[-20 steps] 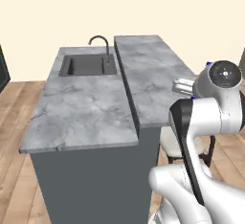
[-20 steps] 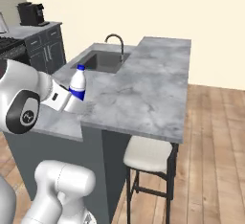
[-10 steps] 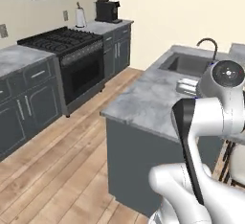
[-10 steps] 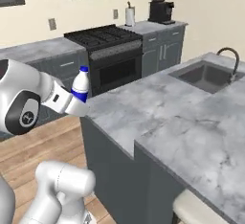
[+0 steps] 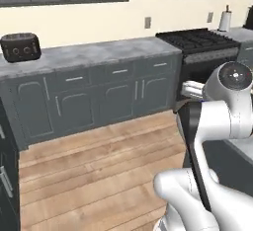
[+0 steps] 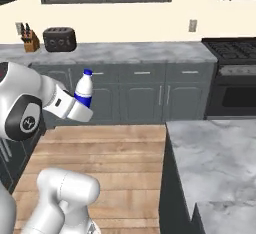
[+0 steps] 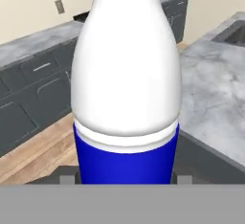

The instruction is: Pick the bottled water from the counter and place it in the open cabinet.

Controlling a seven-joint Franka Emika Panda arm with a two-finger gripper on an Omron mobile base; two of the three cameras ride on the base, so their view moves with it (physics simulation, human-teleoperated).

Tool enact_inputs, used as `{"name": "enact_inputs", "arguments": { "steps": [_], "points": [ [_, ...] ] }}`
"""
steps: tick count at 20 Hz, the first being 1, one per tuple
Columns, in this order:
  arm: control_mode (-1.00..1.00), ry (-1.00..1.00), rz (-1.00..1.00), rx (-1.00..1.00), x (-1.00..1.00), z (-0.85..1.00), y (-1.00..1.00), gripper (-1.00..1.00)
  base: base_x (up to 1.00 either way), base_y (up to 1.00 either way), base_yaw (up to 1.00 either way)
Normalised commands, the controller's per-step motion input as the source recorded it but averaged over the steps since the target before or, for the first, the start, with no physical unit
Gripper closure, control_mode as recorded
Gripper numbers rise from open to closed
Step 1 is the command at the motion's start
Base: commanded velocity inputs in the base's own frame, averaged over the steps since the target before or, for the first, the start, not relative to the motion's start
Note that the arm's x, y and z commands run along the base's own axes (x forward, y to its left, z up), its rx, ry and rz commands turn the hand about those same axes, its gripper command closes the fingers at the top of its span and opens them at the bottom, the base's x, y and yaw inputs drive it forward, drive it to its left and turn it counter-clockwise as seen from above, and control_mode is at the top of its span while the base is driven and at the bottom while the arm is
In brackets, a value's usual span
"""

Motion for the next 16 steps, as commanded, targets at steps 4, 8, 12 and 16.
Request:
{"name": "enact_inputs", "arguments": {
  "steps": [4,8,12,16],
  "points": [
    [1.0,0.0,0.0,0.0,0.0,0.0,0.0,1.0,-0.03,0.0,0.96],
    [1.0,0.0,0.0,0.0,0.0,0.0,0.0,1.0,0.0,-0.03,0.95],
    [1.0,0.0,0.0,0.0,0.0,0.0,0.0,1.0,0.0,-0.28,0.84],
    [1.0,0.0,0.0,0.0,0.0,0.0,0.0,1.0,0.0,-0.27,0.83]
  ]
}}
